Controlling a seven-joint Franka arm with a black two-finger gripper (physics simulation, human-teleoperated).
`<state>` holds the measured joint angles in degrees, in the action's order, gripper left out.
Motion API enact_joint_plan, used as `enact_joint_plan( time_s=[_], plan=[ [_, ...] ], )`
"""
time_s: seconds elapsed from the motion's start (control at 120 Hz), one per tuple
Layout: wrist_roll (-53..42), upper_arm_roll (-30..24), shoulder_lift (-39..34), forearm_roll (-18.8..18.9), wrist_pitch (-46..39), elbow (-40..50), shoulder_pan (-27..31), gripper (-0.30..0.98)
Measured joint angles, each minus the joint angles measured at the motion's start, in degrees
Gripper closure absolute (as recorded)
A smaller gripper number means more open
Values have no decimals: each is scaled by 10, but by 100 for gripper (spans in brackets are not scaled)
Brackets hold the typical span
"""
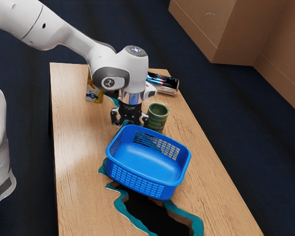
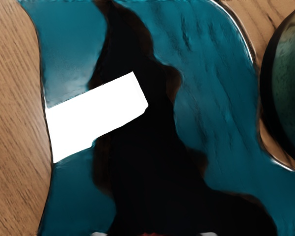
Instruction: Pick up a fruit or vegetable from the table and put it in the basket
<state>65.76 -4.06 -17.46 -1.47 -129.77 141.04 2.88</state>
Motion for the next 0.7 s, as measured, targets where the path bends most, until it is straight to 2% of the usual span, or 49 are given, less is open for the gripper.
enact_joint_plan(
  time_s=[0.317, 0.7],
  plan=[
    [-15, -9, -43, 2, 5, -6, -1, 58],
    [-28, -33, -104, 8, 52, -63, 0, 60]
  ],
)
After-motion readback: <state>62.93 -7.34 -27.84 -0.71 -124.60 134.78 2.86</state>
